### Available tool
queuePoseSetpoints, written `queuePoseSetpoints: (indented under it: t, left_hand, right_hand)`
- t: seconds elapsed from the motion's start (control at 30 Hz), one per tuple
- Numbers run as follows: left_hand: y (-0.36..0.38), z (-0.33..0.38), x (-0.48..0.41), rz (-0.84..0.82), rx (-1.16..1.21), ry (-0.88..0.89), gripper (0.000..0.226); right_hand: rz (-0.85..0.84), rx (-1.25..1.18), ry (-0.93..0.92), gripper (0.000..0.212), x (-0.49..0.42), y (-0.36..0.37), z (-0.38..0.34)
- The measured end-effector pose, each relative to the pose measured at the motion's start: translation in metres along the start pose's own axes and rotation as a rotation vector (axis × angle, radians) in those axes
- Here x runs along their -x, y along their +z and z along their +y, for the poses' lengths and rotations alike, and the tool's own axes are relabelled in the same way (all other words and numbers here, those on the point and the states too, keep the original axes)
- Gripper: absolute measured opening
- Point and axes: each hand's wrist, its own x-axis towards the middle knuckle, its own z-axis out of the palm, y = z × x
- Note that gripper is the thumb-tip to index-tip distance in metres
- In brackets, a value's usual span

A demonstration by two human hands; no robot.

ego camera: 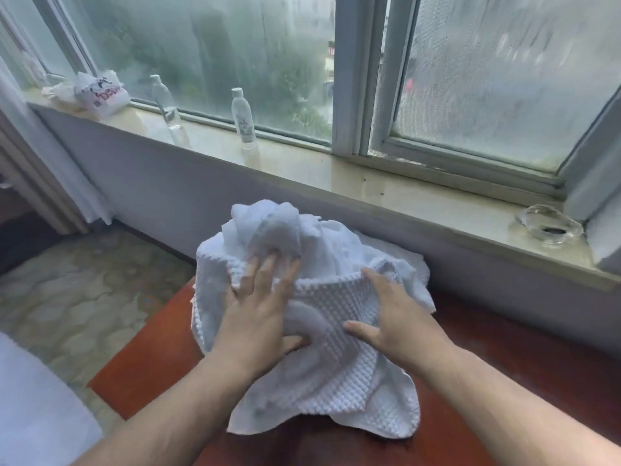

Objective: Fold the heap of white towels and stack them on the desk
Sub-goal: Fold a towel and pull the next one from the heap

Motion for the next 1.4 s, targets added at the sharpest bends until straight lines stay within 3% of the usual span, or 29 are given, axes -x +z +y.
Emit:
queuePoseSetpoints:
  t: [0.1, 0.27, 0.5, 0.73, 0.87, 0.97, 1.07, 1.13, 1.27, 1.33, 1.4]
  left_hand:
    - [0.018, -0.013, -0.03, -0.002, 0.042, 0.088, 0.123]
    - [0.034, -0.014, -0.097, -0.001, 0.084, 0.112, 0.123]
    - [0.038, 0.004, -0.159, -0.049, 0.127, 0.159, 0.104]
    - [0.037, 0.003, -0.131, 0.027, 0.152, 0.203, 0.093]
    - [0.026, -0.013, -0.108, 0.184, 0.398, 0.245, 0.093]
    - [0.02, -0.028, -0.092, 0.331, 0.469, 0.095, 0.102]
    - [0.022, -0.037, -0.086, 0.305, 0.54, -0.149, 0.12]
    - [0.025, -0.044, -0.088, 0.306, 0.627, -0.272, 0.126]
    - [0.033, -0.059, -0.096, 0.312, 0.824, -0.553, 0.133]
    - [0.038, -0.066, -0.096, 0.269, 0.923, -0.609, 0.138]
    - [0.044, -0.071, -0.092, 0.246, 0.99, -0.625, 0.137]
  right_hand:
    - [0.006, -0.017, 0.066, 0.092, -0.036, 0.016, -0.004]
    - [0.12, -0.119, 0.184, 0.064, -0.085, 0.019, 0.01]
    - [0.242, -0.183, 0.366, 0.046, -0.112, 0.021, 0.029]
    - [0.215, -0.126, 0.283, 0.042, -0.09, 0.021, 0.032]
    - [0.169, -0.253, 0.236, 0.041, -0.082, 0.019, 0.03]
    - [0.105, -0.405, 0.231, 0.056, -0.087, 0.014, 0.023]
    - [0.064, -0.536, 0.244, 0.111, -0.095, 0.014, 0.014]
    - [0.051, -0.575, 0.249, 0.126, -0.103, 0.017, 0.012]
    - [0.074, -0.582, 0.195, 0.119, -0.115, 0.02, 0.011]
    - [0.028, -0.587, 0.157, 0.117, -0.122, 0.018, 0.01]
    - [-0.038, -0.583, 0.126, 0.101, -0.127, 0.014, 0.007]
